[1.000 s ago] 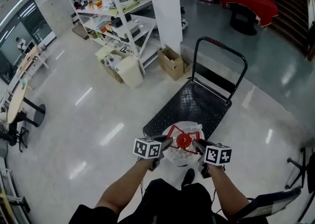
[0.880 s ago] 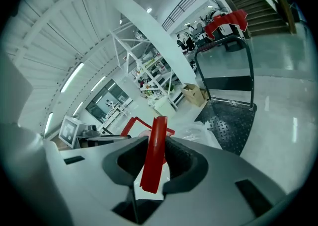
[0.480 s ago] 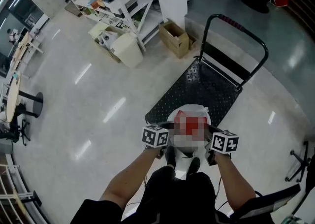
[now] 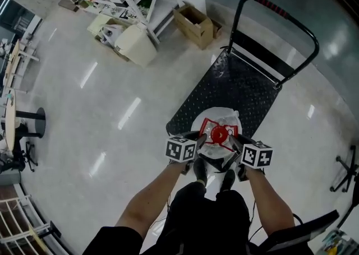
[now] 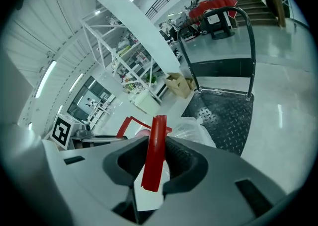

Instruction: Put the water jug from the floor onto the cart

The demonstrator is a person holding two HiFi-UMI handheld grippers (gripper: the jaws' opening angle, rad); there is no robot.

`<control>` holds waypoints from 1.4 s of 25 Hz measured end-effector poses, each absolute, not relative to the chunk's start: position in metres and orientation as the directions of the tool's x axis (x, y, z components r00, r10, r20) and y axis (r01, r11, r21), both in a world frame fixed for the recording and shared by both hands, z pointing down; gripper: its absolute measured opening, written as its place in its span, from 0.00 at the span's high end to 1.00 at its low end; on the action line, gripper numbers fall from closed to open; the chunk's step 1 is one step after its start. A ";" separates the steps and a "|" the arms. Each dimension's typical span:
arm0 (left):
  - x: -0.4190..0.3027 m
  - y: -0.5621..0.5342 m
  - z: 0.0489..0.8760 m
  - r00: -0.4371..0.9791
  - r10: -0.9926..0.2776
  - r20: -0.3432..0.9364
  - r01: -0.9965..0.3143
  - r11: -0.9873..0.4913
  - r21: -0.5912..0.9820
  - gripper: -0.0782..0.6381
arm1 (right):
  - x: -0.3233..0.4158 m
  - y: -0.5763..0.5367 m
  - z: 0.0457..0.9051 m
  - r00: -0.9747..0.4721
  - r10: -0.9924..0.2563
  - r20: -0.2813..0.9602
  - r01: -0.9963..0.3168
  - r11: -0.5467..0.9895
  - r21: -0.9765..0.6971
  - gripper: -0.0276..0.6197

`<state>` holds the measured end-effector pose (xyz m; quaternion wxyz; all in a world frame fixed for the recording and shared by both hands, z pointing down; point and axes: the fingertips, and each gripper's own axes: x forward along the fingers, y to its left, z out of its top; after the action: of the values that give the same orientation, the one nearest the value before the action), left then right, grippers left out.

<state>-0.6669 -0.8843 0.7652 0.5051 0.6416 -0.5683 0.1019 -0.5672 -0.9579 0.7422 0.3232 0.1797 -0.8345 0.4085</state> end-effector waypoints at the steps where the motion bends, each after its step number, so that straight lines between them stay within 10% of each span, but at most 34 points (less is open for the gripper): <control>1: -0.670 -0.885 0.772 0.334 -0.624 0.706 -0.830 0.161 0.535 0.78 | -0.569 -0.959 0.749 -0.721 -0.035 0.692 -0.570 0.598 -0.564 0.80; 25: -0.705 -0.857 0.808 0.245 -0.622 0.743 -0.896 0.146 0.418 0.68 | -0.548 -0.968 0.792 -0.670 -0.042 0.741 -0.604 0.611 -0.511 0.71; 35: -0.741 -0.853 0.644 -0.039 -0.861 0.507 -0.906 0.244 0.345 0.68 | -0.506 -0.999 0.672 -0.754 -0.218 0.620 -0.591 0.639 -0.493 0.71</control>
<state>-0.7413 -0.8531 0.6435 0.3222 0.6137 -0.7199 0.0351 -0.5058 -0.9986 0.6721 0.2621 0.2334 -0.8664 0.3552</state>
